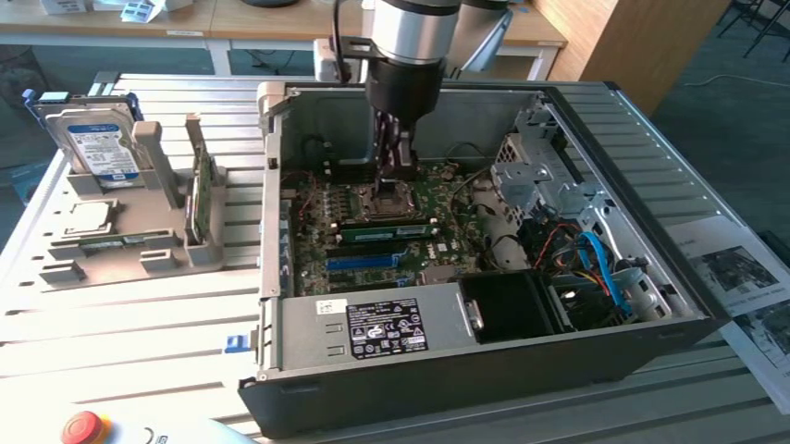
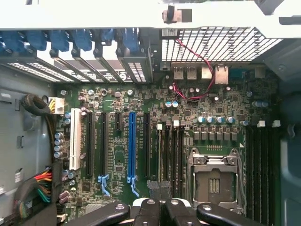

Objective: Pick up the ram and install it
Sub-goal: 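Press down the ram until it locks into place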

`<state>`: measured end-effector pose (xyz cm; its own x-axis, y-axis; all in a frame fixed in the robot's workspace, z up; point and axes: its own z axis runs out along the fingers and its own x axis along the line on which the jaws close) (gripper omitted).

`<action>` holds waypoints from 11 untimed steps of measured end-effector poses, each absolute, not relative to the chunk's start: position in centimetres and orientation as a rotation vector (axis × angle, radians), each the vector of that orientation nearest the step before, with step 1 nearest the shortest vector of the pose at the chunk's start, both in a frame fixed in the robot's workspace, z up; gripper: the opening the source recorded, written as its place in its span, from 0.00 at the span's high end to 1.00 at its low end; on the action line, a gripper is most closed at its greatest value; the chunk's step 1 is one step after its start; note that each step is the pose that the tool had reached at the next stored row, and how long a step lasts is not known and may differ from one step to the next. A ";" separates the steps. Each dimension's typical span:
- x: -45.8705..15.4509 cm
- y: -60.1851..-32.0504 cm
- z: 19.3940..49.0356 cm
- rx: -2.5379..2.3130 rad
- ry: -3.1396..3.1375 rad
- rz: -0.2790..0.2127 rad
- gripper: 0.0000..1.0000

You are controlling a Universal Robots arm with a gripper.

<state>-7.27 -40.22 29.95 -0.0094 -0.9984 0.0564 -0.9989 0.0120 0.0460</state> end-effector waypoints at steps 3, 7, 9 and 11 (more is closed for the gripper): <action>-7.3 -40.2 30.5 2.158 -2.182 0.011 0.90; -7.2 -40.2 31.1 2.158 -2.182 0.011 0.90; -7.2 -40.2 31.4 2.158 -2.181 0.011 0.90; -7.2 -40.2 31.4 2.158 -2.182 0.011 0.90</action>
<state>-7.25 -40.21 31.40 -0.0095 -0.9983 0.0569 -0.9989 0.0121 0.0460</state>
